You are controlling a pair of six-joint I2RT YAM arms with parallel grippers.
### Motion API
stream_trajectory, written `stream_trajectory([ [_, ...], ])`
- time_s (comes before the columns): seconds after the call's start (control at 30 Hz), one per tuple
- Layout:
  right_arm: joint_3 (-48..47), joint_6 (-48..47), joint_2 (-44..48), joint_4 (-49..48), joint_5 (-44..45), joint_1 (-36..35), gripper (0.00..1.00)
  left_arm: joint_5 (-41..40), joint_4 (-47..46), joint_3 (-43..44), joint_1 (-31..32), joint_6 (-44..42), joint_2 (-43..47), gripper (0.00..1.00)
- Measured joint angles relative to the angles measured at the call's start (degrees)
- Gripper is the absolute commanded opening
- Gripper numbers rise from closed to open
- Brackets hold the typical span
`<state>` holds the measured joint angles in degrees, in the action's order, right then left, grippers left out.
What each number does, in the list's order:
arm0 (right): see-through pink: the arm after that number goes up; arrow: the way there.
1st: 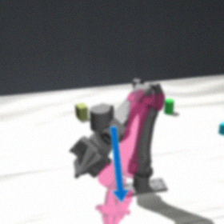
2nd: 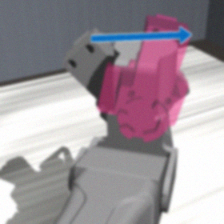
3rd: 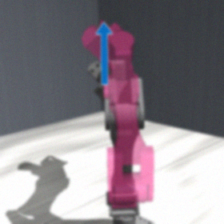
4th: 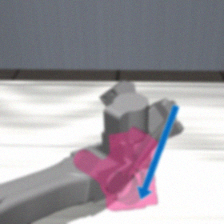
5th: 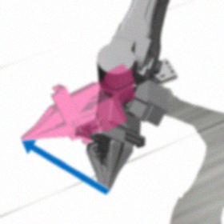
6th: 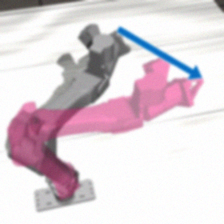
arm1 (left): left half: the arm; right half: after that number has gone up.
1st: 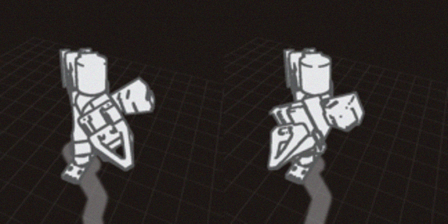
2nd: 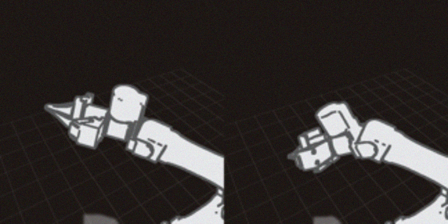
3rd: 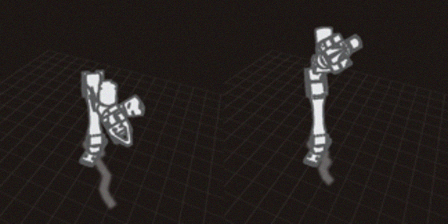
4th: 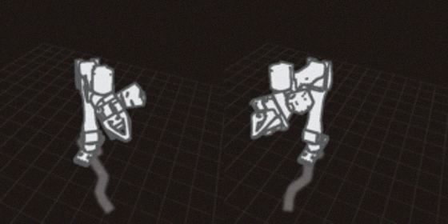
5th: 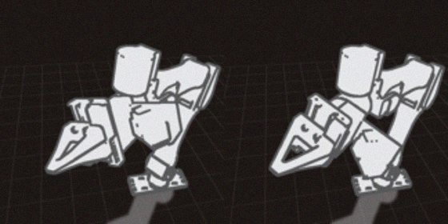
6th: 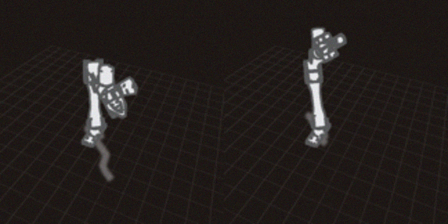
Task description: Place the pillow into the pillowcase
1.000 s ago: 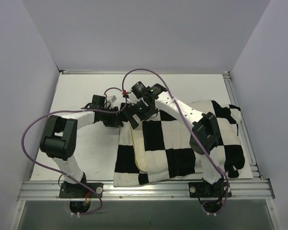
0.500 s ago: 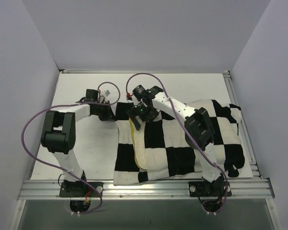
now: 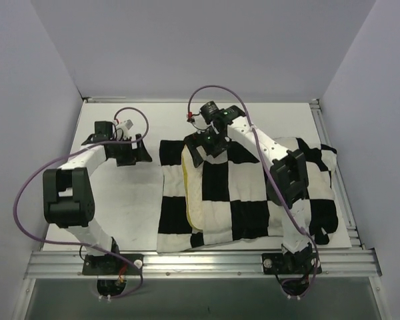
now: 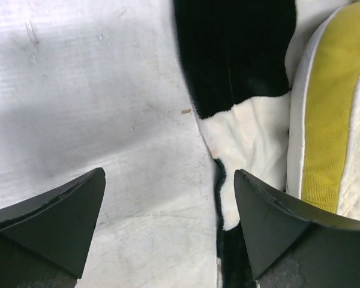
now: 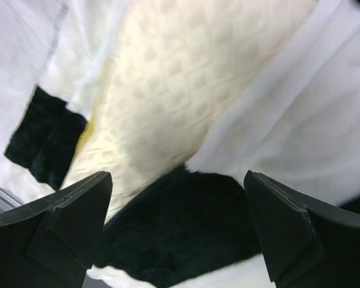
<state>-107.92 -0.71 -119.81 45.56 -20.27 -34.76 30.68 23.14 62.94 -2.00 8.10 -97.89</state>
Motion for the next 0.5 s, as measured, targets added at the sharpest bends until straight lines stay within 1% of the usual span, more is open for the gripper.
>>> stream_trajectory([
  [0.07,-4.6,-0.1,0.1,1.8,1.7,-1.2,1.0,-0.4,-2.4,-1.5,-0.1,1.2,2.6,0.97],
  [0.13,-7.2,-0.2,0.7,2.1,3.8,-3.3,1.0,-0.5,-5.5,-4.0,-0.2,2.5,6.9,0.97],
  [0.2,-7.4,0.1,1.3,2.4,5.0,-5.8,1.0,-1.1,-9.0,-7.0,-0.5,4.8,12.9,0.97],
  [0.33,-5.7,3.5,1.3,3.2,7.8,-9.5,1.0,-5.7,-14.7,-10.0,-1.8,7.9,23.0,0.98],
  [0.37,-5.4,4.0,1.2,3.4,8.9,-10.0,0.98,-6.1,-15.9,-10.3,-2.2,8.0,24.6,0.97],
  [0.4,-5.4,4.5,1.1,3.6,10.2,-10.3,0.93,-6.1,-17.0,-10.4,-2.6,8.0,25.7,0.97],
  [0.47,-6.1,5.6,0.2,3.7,13.5,-10.6,0.92,-6.2,-18.4,-10.6,-2.9,8.2,26.8,0.95],
  [0.5,-7.0,5.9,-0.6,3.6,15.1,-10.8,0.92,-6.1,-18.9,-10.9,-2.9,8.3,26.9,0.92],
])
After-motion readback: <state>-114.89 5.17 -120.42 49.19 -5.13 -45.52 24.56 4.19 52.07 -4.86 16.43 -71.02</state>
